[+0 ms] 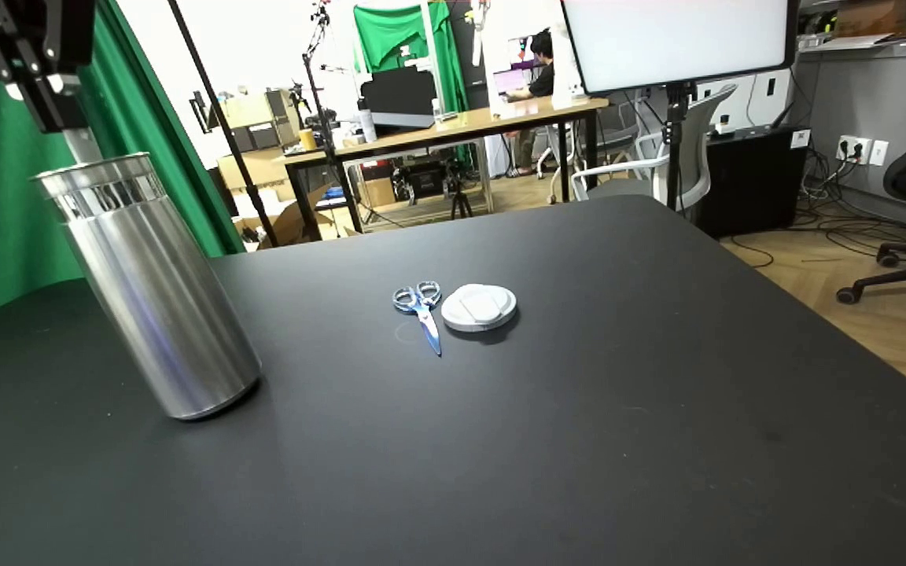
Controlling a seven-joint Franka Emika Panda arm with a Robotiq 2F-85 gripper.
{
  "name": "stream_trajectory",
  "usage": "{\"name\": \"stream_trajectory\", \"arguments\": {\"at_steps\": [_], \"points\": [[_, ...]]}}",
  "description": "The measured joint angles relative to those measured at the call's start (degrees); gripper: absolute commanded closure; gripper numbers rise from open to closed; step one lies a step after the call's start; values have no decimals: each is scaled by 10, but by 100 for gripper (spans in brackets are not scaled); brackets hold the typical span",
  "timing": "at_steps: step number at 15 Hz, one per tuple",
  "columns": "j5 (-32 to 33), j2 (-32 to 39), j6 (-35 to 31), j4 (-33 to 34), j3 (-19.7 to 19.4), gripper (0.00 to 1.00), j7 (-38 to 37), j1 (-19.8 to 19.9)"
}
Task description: Move the brush inside the flask up and down
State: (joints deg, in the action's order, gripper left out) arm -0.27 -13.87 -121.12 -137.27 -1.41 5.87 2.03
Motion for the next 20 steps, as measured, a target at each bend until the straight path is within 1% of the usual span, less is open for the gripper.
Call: {"name": "stream_trajectory", "arguments": {"at_steps": [5,11,14,16,20], "points": [[5,-24,7,10,-8,96,5,5],[4,-92,67,62,-40,96,44,18],[4,-107,79,73,-50,96,56,19],[4,-103,76,65,-50,96,56,18],[2,-69,39,12,-41,96,56,7]]}}
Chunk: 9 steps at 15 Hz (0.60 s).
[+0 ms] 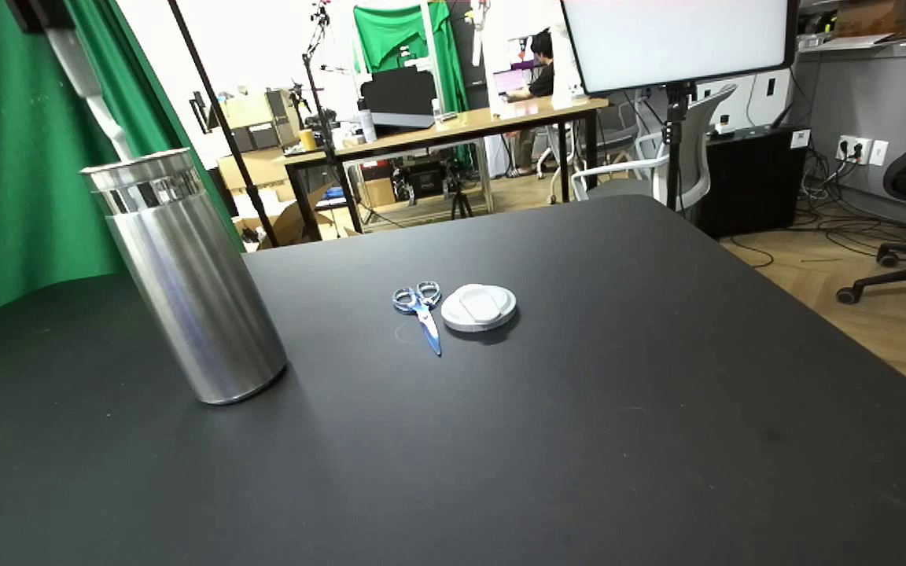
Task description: Move the brush inside the flask up and down
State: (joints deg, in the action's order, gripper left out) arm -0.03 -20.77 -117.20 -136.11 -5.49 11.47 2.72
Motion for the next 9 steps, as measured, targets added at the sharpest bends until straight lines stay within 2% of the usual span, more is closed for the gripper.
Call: {"name": "stream_trajectory", "arguments": {"at_steps": [5,9], "points": [[0,44,-41,-27,12,96,0,-5],[1,35,-40,-10,8,96,0,1]]}}
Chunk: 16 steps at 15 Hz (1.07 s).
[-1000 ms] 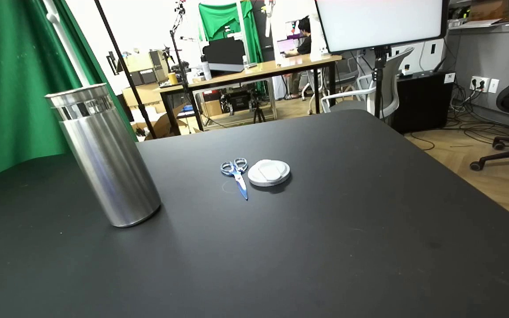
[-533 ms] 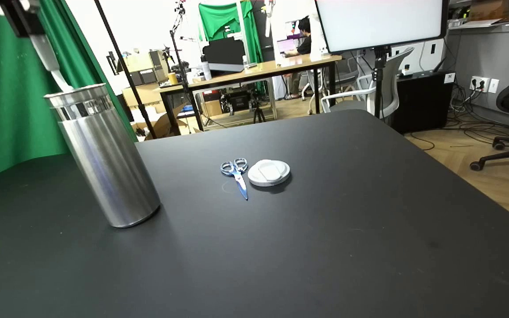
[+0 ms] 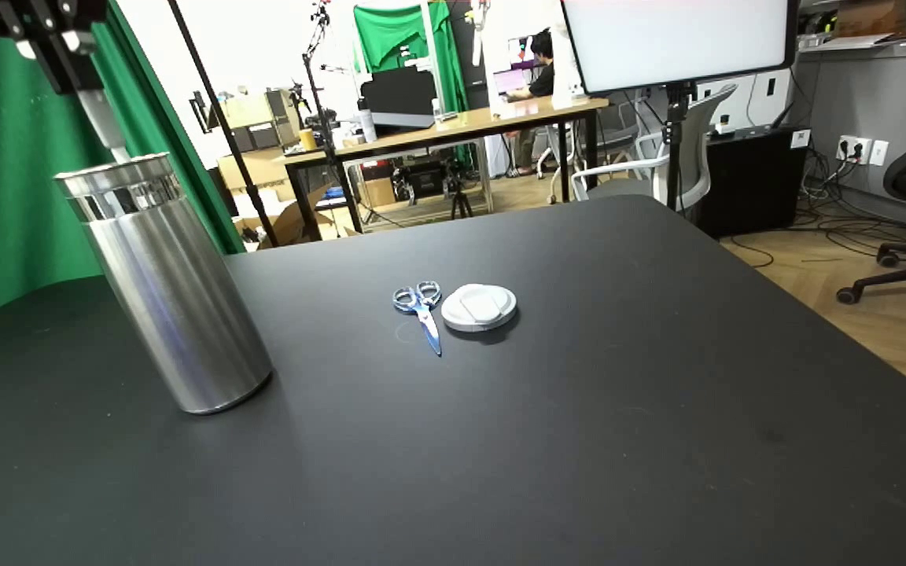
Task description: Move the brush inside the flask up and down
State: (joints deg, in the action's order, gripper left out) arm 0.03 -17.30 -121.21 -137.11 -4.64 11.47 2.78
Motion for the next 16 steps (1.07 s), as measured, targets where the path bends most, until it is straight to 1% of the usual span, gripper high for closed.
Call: {"name": "stream_trajectory", "arguments": {"at_steps": [2,6,8,11,16], "points": [[1,-17,15,23,-6,96,2,6],[1,-57,65,72,-21,96,18,14],[0,-68,75,83,-26,96,24,14],[-2,-66,69,71,-26,96,25,11],[-10,-29,15,-6,-17,96,24,-3]]}}
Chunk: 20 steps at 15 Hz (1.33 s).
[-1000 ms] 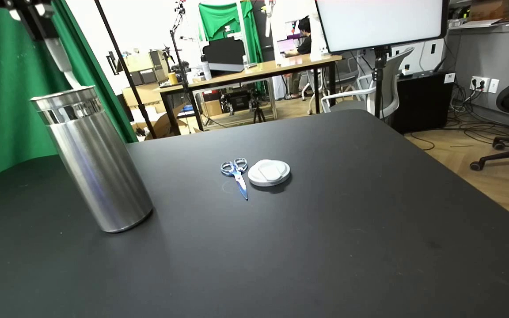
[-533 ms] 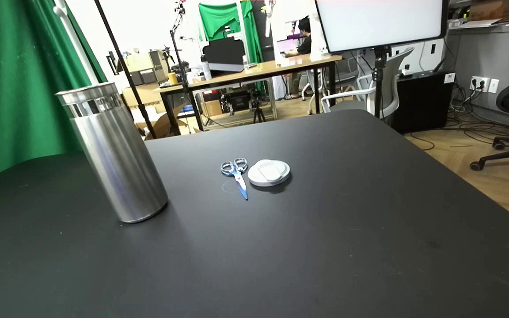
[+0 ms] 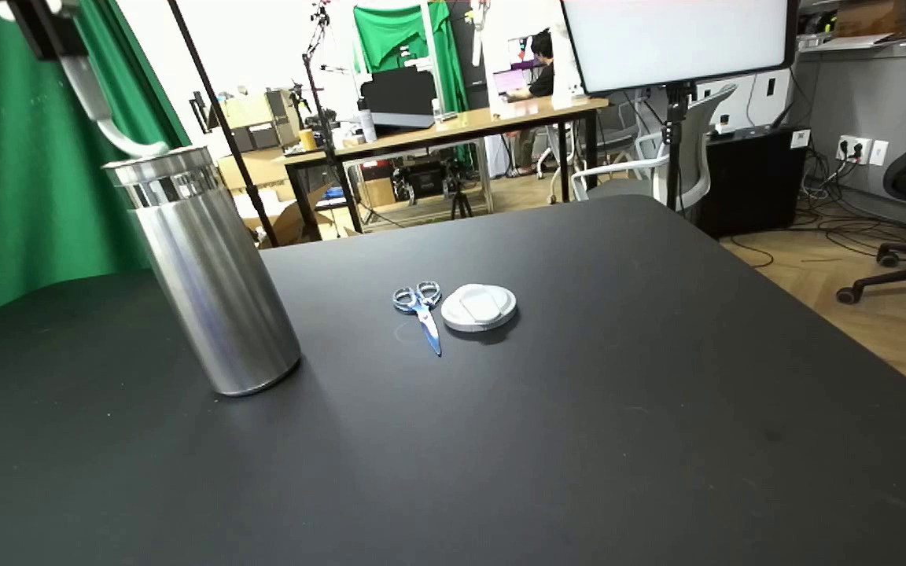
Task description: Move the brush inside the flask up and down
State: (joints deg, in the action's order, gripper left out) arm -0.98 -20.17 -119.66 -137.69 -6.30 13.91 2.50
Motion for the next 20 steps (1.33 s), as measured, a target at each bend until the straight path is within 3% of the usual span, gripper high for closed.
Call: {"name": "stream_trajectory", "arguments": {"at_steps": [6,15,20], "points": [[0,40,-35,-20,9,96,0,-4],[0,-44,30,57,-18,96,8,16],[0,-47,34,45,-14,96,9,10]]}}
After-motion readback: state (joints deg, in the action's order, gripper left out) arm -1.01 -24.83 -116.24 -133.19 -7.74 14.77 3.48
